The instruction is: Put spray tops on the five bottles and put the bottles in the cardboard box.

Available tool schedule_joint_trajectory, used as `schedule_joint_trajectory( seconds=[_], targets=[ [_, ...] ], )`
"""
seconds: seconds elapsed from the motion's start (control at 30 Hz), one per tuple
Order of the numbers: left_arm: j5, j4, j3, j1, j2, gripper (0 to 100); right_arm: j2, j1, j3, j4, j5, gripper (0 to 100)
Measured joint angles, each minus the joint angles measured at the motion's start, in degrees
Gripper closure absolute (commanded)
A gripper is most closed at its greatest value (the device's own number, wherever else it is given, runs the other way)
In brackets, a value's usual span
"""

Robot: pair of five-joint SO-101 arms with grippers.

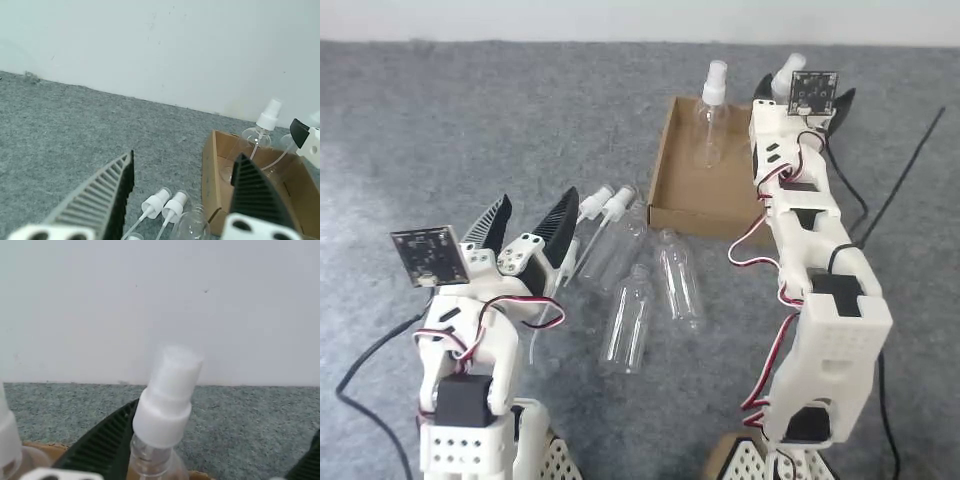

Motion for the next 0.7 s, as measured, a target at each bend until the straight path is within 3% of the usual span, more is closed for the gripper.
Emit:
schedule_joint_trajectory(
  seconds=[0.7],
  targets=[
    [0.0,0.0,0.0,0.0,0.0,70,-2.2,0.0,-4.1,10.6,0.0,55.1]
  ],
)
